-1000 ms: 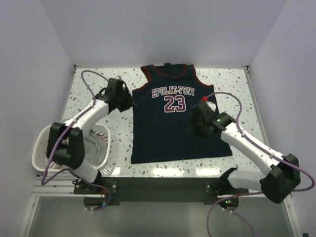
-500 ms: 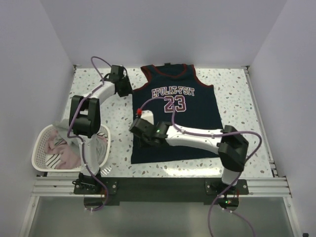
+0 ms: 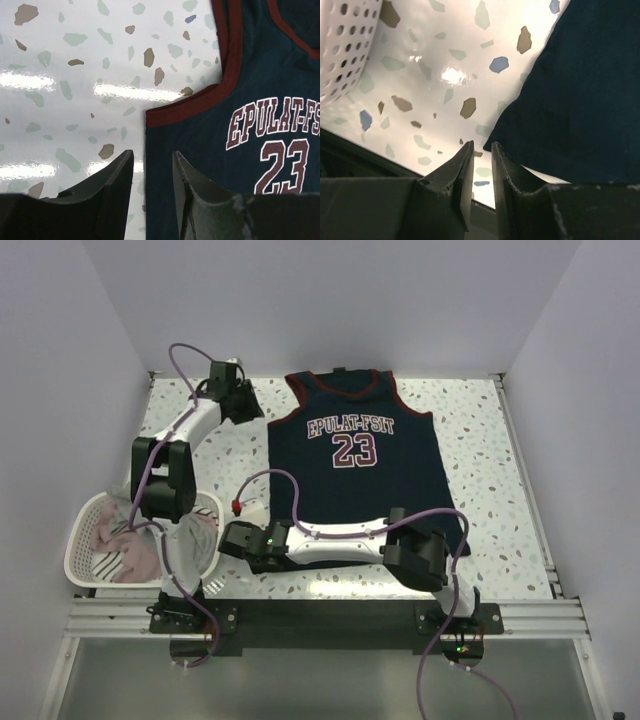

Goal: Fold and stack the tank tops
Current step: Flatten the tank top out

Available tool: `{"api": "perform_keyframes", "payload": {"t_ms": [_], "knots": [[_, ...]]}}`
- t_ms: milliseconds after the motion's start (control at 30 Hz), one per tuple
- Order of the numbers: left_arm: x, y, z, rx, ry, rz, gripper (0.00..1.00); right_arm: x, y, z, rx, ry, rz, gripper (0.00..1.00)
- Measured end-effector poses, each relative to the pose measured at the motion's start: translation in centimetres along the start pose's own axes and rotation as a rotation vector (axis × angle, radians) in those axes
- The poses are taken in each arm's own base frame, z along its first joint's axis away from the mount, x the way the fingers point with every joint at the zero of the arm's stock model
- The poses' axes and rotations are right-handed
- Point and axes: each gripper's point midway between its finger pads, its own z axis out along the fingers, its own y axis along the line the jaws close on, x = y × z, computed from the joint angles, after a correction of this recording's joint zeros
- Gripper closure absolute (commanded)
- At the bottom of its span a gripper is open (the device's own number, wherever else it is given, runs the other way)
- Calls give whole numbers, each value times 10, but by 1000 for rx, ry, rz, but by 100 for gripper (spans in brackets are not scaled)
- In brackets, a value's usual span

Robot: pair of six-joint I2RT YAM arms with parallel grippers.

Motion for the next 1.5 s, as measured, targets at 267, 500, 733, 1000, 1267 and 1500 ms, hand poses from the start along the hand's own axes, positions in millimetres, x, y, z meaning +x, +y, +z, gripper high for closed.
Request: {"api": "perform_keyframes", "payload": {"t_ms": [267, 500, 733, 1000, 1267, 1500], "knots": [[-8, -8, -11, 36, -16, 1, 59, 8, -13, 14, 105, -2, -15, 74], [-4, -9, -11, 46, -3, 0, 59, 14, -18, 20, 142, 5, -28, 69], [-3, -11, -11, 54, 1, 1, 59, 16, -14, 17, 144, -5, -41, 68], [-3, -11, -11, 58, 3, 0, 59, 15, -2, 6, 139, -38, -66, 68], [-2, -12, -11, 64, 5, 0, 59, 23, -7, 16, 174, -28, -83, 68], [5, -9, -9, 64, 23, -3, 60, 25, -10, 21, 196, -31, -91, 89]]}}
